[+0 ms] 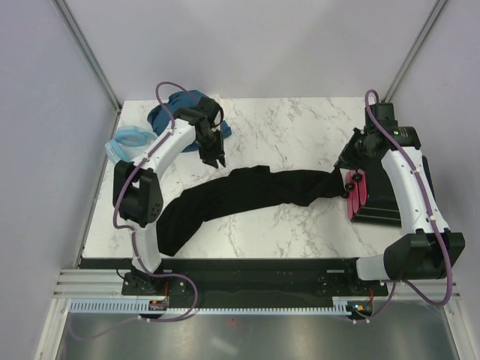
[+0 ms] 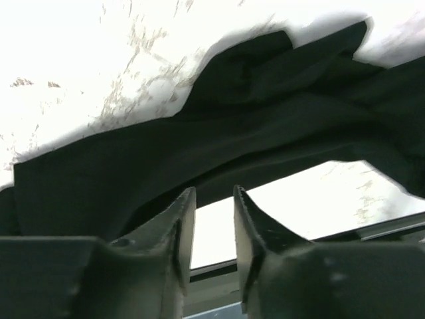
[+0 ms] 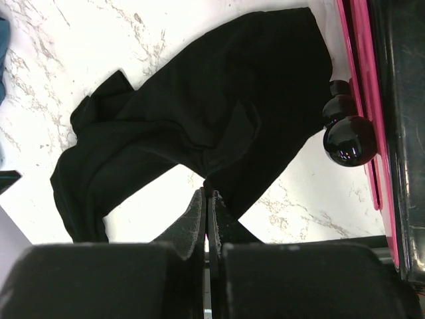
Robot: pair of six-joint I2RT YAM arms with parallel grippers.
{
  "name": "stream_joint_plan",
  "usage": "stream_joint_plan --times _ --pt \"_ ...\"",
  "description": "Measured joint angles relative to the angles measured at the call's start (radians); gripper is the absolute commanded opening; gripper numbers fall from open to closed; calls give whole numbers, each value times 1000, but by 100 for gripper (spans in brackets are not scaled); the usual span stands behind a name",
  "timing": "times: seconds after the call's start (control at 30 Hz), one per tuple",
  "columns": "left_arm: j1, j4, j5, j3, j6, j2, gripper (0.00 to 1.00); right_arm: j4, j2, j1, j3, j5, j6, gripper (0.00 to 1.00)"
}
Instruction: Fold and stack the t-shirts
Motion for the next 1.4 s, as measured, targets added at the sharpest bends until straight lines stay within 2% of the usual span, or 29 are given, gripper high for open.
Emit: stream_joint_plan --times 0.03,0.13,0.5,0.9,1.0,1.03,1.4 --pt "0 6 1 -26 0 0 50 0 -1 0 -1 0 -2 0" --pt "0 13 1 -109 6 7 56 2 -9 0 -9 -1 -3 0" --pt "24 60 0 -167 29 45 54 0 -55 -31 -37 -6 -5 0" --pt "47 102 1 -206 52 86 35 -1 -55 -33 -38 -9 -5 0" --pt "47 106 4 -206 54 93 17 -1 -55 -35 -38 -13 -5 0" --pt "47 109 8 -206 56 94 2 -1 -55 -35 -38 -13 -5 0" --pt "54 117 13 -207 63 91 2 1 -50 -37 -38 -20 -3 0"
